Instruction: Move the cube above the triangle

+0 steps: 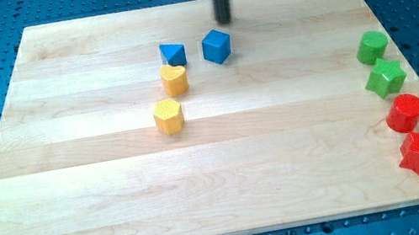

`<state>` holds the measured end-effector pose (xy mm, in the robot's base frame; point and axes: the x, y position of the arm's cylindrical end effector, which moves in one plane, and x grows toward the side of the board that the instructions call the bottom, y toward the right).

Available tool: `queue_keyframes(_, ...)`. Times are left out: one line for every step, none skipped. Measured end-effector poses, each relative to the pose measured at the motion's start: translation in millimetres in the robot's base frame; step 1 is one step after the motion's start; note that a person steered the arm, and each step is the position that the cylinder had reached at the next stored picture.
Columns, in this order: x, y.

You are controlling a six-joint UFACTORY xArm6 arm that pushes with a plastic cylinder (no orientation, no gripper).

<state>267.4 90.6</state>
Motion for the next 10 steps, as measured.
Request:
queue_keyframes(89.4, 7.9)
queue_keyframes(92.9, -38.0)
queue_keyframes(44.5, -41.4)
queue_keyframes(21.1, -41.5)
queue_keyframes(13.5, -85.2)
queue_keyframes(7.5, -83.9)
queue_keyframes(7.5, -91.8)
queue_keyframes(53.1, -47.1)
queue_keyframes(182.2, -59.1)
queue_keyframes(241.6, -146.9)
